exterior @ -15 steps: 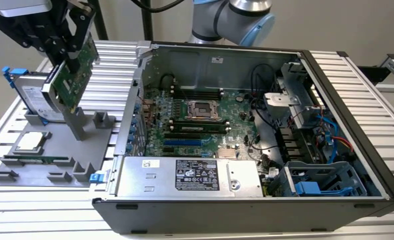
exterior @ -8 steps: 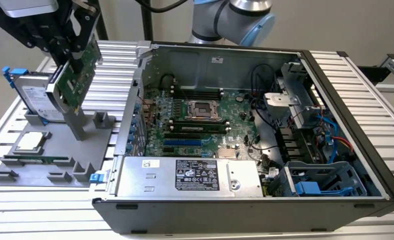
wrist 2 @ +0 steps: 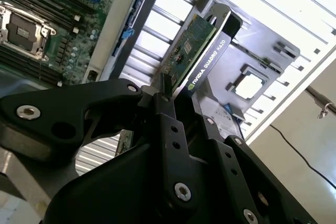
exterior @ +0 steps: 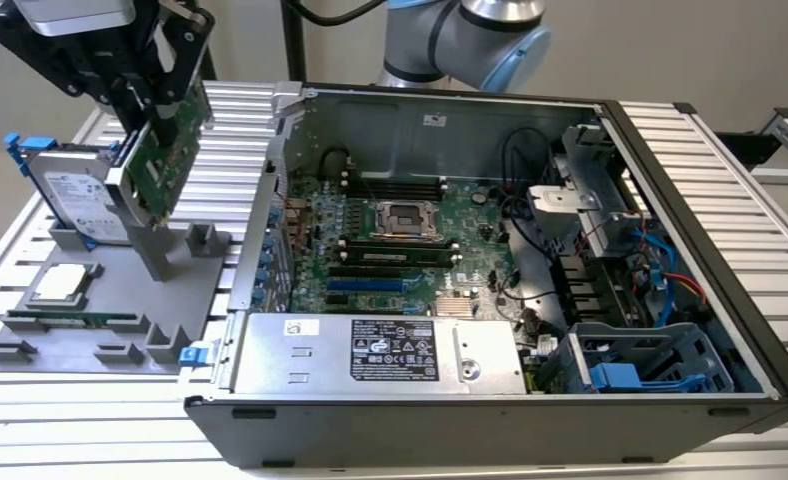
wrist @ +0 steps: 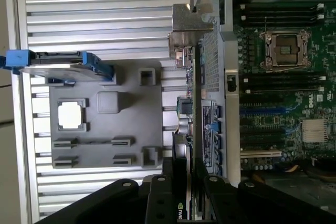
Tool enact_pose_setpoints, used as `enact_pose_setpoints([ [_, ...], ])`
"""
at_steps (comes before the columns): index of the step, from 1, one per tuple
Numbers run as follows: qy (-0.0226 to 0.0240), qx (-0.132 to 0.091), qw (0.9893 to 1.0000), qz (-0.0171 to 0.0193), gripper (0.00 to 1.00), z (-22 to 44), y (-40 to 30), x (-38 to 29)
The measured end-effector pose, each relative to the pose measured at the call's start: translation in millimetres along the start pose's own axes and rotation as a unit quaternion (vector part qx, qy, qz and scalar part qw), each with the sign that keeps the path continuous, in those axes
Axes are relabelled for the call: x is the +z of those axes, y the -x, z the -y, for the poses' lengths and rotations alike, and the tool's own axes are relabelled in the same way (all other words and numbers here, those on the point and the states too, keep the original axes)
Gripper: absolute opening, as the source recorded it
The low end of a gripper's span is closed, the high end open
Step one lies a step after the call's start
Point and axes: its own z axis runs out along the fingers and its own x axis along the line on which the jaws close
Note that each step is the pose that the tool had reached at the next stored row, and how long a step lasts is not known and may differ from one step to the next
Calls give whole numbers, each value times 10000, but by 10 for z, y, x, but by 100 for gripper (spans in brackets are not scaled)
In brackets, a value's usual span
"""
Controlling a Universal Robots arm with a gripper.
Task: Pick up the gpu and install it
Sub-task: 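Pick up the gpu and move the gpu toward the slot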
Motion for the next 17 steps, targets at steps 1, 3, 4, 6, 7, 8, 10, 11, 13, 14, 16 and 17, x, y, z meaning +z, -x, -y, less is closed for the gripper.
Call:
enact_pose_setpoints([
  [1,-1,0,10000,-1,0,-1,11,0],
  [3,0,0,10000,-1,0,-2,32,1],
  [4,0,0,10000,-1,0,-3,42,1],
  [6,-1,0,10000,-1,0,-4,64,2],
  [7,0,0,10000,-1,0,-5,75,3],
  [8,0,0,10000,-1,0,-5,86,3],
  [10,0,0,10000,-1,0,-7,108,4],
  [11,0,0,10000,-1,0,-7,120,4],
  [13,0,0,10000,-1,0,-9,143,6],
  [14,0,0,10000,-1,0,-9,154,6],
  [16,-1,0,10000,-2,0,-11,178,7],
  [17,-1,0,10000,-2,0,-12,191,7],
])
